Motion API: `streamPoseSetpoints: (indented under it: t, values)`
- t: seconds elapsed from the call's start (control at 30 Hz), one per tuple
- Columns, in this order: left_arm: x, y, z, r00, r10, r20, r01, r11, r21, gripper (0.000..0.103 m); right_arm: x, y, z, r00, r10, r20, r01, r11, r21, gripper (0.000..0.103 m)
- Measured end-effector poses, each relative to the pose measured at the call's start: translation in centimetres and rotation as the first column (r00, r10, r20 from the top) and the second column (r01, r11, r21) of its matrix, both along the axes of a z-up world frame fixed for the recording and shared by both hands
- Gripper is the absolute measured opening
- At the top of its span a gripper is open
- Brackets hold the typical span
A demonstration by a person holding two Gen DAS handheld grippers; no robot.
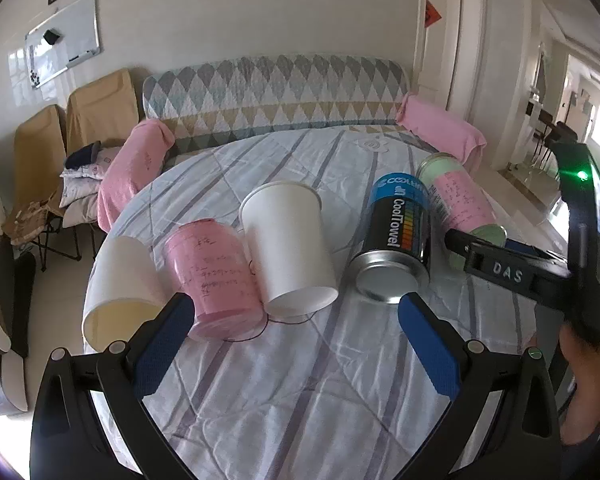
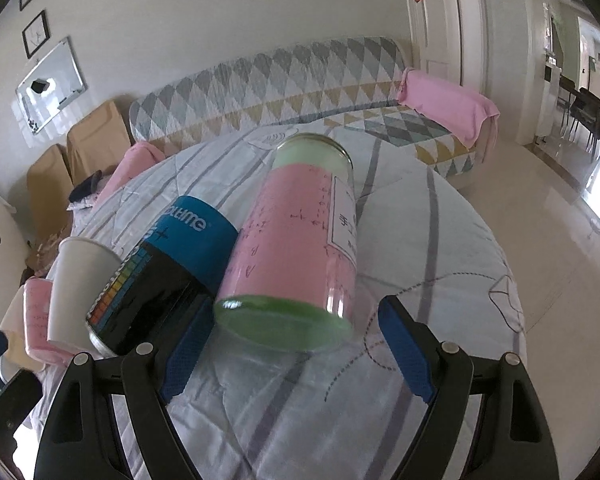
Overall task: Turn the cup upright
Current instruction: 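Close the right gripper around the pink-and-green jar's body, then lift the jar with the right gripper and bring it to the left gripper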
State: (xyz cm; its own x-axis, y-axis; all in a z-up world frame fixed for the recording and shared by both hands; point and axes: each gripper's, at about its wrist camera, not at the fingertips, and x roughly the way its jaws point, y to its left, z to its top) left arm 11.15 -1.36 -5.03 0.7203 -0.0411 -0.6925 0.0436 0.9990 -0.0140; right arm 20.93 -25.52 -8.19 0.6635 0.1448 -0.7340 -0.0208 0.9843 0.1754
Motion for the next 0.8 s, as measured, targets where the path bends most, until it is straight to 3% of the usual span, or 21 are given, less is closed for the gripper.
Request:
streamPoseSetpoints:
  t: [0.2,0.3,0.37,0.8]
  values:
    - [-0.4,0.7,-0.1,1.000,0.008,-0.009,-0.008,1.000,-0.001,0.103,0.9,-0.6,-0.3,1.000,0.006,-0.015,-0.006,0.998,0.057,0.084]
    - [-0.5,1.1,-0.1,1.000,0.013,-0.012,-0.013,1.000,-0.007,0.103,0.7,-1.0,-0.6,0.999,0.012,-0.032,-0.009,0.995,0.095,0.072]
    - [-0.7,1.5,-0.1,1.000,0.018,-0.011,-0.018,1.000,-0.008,0.103,0.3,-0.9,-0.5,0.999,0.010,-0.037,-0.006,0.996,0.093,0.072]
    - [-4.5,2.7,1.5,1.000,0.012,0.027,-0.011,0.999,-0.037,0.103,-8.6,0.8,-0.3,0.996,0.035,-0.087,-0.024,0.992,0.126,0.072]
